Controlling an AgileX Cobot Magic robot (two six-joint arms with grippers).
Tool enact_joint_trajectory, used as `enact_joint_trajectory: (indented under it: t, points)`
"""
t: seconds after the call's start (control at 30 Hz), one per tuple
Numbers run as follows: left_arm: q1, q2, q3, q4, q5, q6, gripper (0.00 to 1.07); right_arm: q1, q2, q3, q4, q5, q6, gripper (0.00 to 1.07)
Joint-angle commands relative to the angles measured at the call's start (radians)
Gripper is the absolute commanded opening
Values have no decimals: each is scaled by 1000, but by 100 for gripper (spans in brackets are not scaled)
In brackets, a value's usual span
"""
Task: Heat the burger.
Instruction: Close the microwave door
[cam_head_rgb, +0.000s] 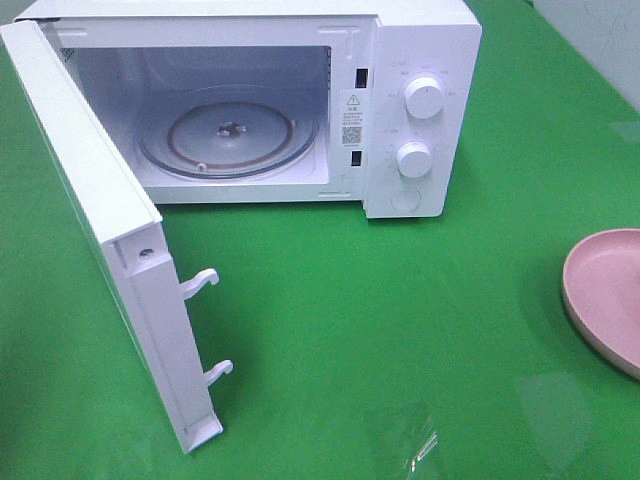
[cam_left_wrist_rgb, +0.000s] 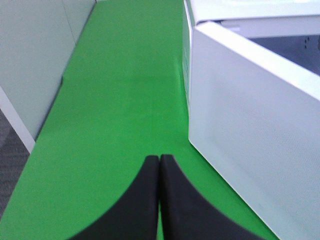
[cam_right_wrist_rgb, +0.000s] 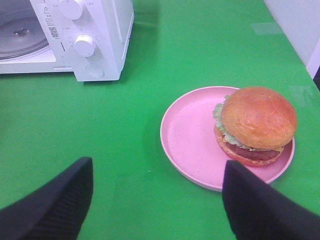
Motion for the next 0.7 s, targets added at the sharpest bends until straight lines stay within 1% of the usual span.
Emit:
enact_joint_trajectory:
  t: [0.03,0.07,0.1,0.13,0.17,0.2,0.23,0.27,0.3,0.33,0.4,0.43,0.47,0.57,0.6,0.63,0.7]
  points:
    - [0,37,42,27,-222,4,0,-6,-23,1,6,-1,-14,71]
    - [0,37,42,27,-222,4,0,-6,-23,1,6,-1,-14,71]
    - [0,59,75,27,-315,4,0,-6,-23,1,6,-1,-14,71]
    - [0,59,75,27,-315,4,0,-6,-23,1,6,-1,-14,71]
    - [0,85,109,27,-395,4,0,-6,-23,1,6,-1,-14,71]
    - [0,85,109,27,-395,4,0,-6,-23,1,6,-1,-14,71]
    - [0,119,149,27,-480,4,0,-6,-23,1,6,-1,-14,71]
    - [0,119,149,27,-480,4,0,-6,-23,1,6,-1,-14,71]
    - [0,155,190,27,-592,4,0,-6,-23,1,6,-1,-14,71]
    - [0,155,190,27,-592,4,0,-6,-23,1,6,-1,-14,71]
    - [0,216,272,27,-827,4,0,-6,-23,1,6,-1,-14,71]
    - [0,216,272,27,-827,4,0,-6,-23,1,6,-1,-14,71]
    - [0,259,304,27,-926,-2,0,-6,-23,1,6,-1,-14,71]
    - [0,283,314,27,-954,-5,0,-6,-23,1,6,-1,-14,71]
    - [0,334,320,27,-990,-6,0,-6,-23,1,6,-1,-14,71]
    - [0,334,320,27,-990,-6,0,-6,-23,1,6,-1,-14,71]
    - [0,446,320,27,-1082,-7,0,-6,-23,1,6,-1,-14,71]
